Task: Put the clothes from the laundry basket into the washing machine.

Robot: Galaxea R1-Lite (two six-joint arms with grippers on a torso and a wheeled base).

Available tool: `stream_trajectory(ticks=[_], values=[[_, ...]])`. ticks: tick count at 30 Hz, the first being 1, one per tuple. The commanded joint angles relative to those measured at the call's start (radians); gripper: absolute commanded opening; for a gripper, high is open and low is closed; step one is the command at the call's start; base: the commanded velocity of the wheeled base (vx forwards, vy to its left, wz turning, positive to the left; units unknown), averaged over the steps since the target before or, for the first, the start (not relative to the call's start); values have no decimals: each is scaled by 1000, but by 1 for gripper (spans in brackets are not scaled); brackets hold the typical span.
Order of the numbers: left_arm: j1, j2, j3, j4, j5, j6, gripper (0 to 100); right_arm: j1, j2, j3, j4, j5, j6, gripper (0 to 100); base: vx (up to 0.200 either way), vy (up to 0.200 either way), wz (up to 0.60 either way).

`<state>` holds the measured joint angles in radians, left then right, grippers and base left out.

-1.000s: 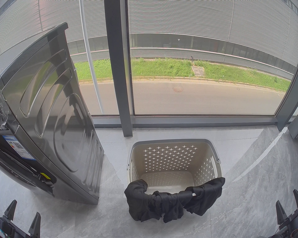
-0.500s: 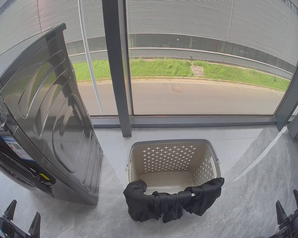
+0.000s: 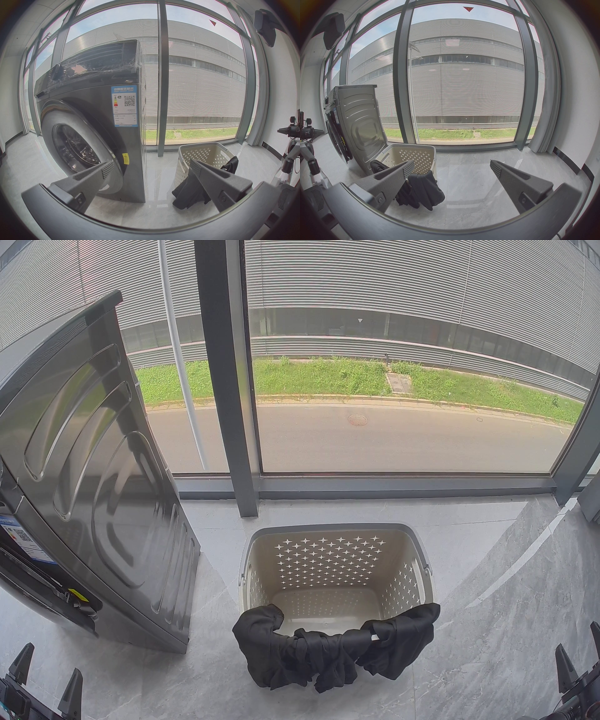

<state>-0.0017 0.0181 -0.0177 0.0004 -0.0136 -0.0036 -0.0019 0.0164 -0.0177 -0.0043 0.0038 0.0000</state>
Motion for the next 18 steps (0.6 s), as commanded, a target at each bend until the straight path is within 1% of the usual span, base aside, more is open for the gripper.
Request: stream_trajectory(ticks=[1, 2, 5, 8, 15, 17, 18], values=[[0, -18, 18, 1, 1, 4, 100, 0, -9, 18, 0, 1, 0, 100, 0, 0, 0], [0, -18, 18, 1, 1, 4, 100, 0, -9, 18, 0, 1, 0, 100, 0, 0, 0], [0, -18, 18, 1, 3, -4, 100, 0, -9, 18, 0, -1, 0, 100, 200, 0, 0], [0, -18, 18, 0, 0, -4, 100, 0, -9, 18, 0, 1, 0, 100, 200, 0, 0], [0, -18, 18, 0, 0, -3, 100, 0, -9, 18, 0, 1, 0, 100, 0, 0, 0], [0, -18, 18, 1, 1, 2, 100, 0, -9, 18, 0, -1, 0, 100, 0, 0, 0], [0, -18, 18, 0, 3, 2, 100, 0, -9, 18, 0, 1, 0, 100, 0, -200, 0]])
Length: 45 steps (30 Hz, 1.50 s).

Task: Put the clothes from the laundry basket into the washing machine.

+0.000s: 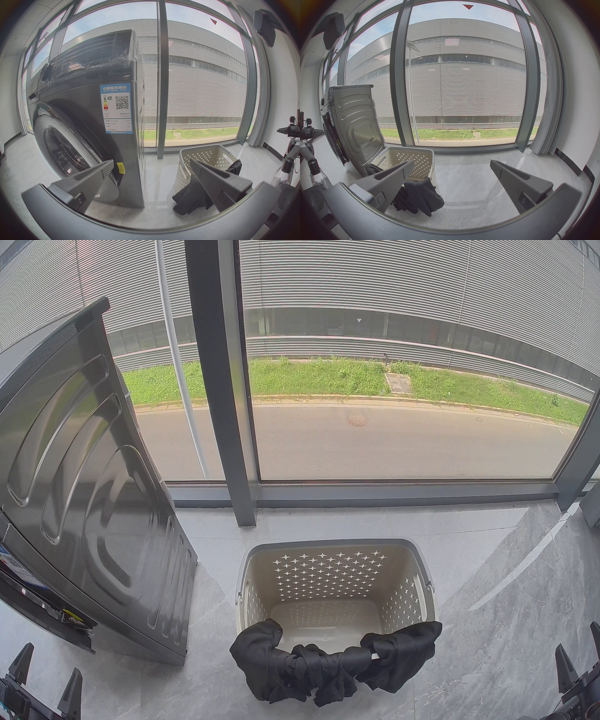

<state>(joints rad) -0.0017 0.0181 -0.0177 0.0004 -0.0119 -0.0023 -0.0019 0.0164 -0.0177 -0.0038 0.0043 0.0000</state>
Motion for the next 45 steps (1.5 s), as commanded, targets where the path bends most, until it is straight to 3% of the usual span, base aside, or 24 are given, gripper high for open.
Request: stream_trajectory(ticks=[1, 8, 23, 29, 38, 45], values=[[0, -18, 18, 0, 1, 1, 100, 0, -9, 18, -1, 0, 0, 100, 0, -200, 0], [0, -18, 18, 0, 0, -4, 100, 0, -9, 18, -1, 0, 0, 100, 0, -200, 0], [0, -18, 18, 0, 0, -8, 100, 0, -9, 18, -1, 0, 0, 100, 0, 0, 0], [0, -18, 18, 0, -2, -7, 100, 0, -9, 18, -1, 0, 0, 100, 200, 0, 0], [0, -18, 18, 0, -2, -7, 100, 0, -9, 18, -1, -1, 0, 100, 0, 0, 0], [0, -18, 18, 0, -5, -4, 100, 0, -9, 18, -1, 0, 0, 100, 143, 0, 0]])
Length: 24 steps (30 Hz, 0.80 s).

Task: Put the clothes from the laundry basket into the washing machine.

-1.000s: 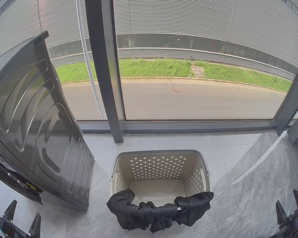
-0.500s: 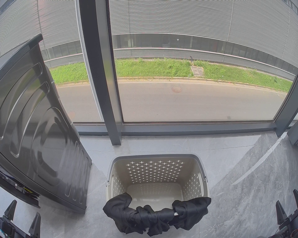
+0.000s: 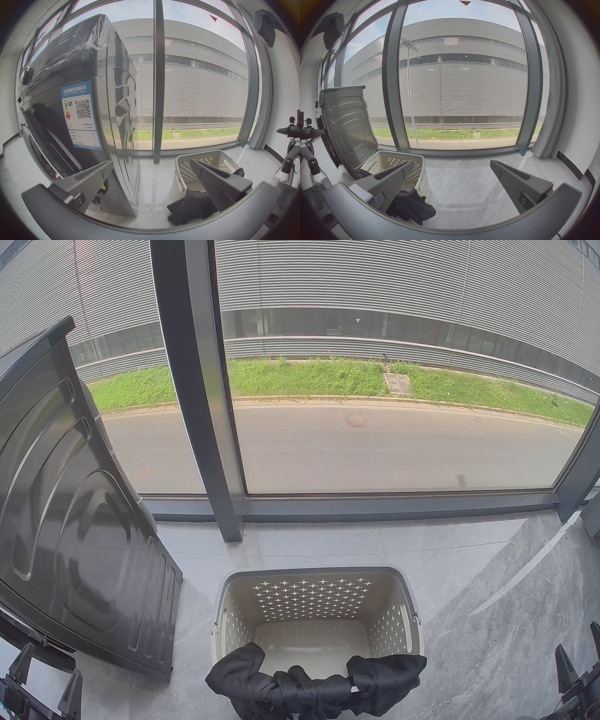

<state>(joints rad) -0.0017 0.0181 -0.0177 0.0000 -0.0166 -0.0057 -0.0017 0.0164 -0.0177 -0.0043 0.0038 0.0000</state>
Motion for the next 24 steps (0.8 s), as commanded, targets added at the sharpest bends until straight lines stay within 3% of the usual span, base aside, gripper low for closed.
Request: stream_trajectory(ticks=[1, 11, 17, 24], values=[[0, -18, 18, 0, 0, 0, 100, 0, -9, 18, 0, 1, 0, 100, 0, 0, 0], [0, -18, 18, 0, 0, 0, 100, 0, -9, 18, 0, 1, 0, 100, 0, 0, 0], [0, -18, 18, 0, 0, 1, 100, 0, -9, 18, 0, 1, 0, 100, 200, 0, 0], [0, -18, 18, 0, -2, 1, 100, 0, -9, 18, 0, 1, 0, 100, 0, 0, 0]])
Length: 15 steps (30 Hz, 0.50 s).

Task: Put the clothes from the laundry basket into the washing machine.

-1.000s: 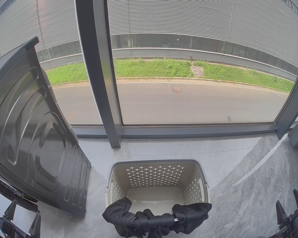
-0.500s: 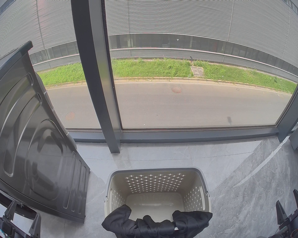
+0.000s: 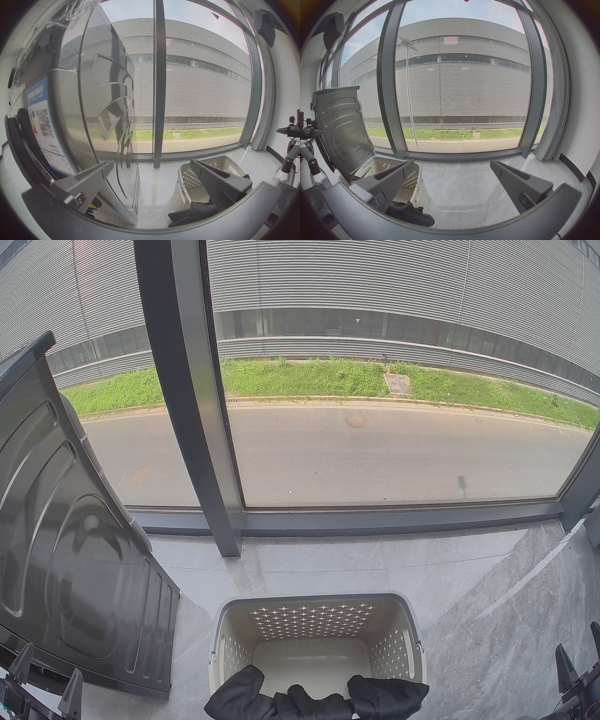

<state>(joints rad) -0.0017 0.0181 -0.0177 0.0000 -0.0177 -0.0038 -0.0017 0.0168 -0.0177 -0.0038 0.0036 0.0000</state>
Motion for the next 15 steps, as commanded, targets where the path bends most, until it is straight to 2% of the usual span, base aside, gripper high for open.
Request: stream_trajectory(ticks=[1, 15], values=[[0, -18, 18, 0, -1, -1, 100, 0, -9, 18, -1, 1, 0, 100, 0, 0, 0], [0, -18, 18, 0, -1, -1, 100, 0, -9, 18, -1, 1, 0, 100, 0, 0, 0]])
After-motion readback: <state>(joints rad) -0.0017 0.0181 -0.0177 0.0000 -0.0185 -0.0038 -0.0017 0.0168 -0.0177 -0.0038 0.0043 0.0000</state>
